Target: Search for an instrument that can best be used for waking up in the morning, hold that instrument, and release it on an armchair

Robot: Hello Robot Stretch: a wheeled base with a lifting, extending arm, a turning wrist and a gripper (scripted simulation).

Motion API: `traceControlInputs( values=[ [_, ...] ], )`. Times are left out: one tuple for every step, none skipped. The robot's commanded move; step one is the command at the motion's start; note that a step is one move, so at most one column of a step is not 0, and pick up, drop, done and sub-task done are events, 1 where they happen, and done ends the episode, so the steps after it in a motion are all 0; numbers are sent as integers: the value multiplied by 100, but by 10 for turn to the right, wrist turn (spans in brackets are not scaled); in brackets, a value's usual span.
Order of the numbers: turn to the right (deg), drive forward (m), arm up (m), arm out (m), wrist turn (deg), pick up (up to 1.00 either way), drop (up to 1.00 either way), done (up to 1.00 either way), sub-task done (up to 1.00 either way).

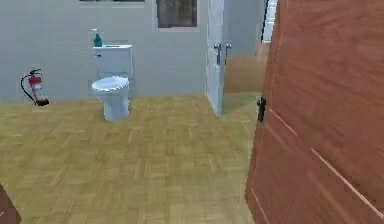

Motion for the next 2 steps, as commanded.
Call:
traceControlInputs(
  values=[
    [0,100,0,0,0,0,0,0,0],
    [-30,0,0,0,0,0,0,0,0]
  ],
)
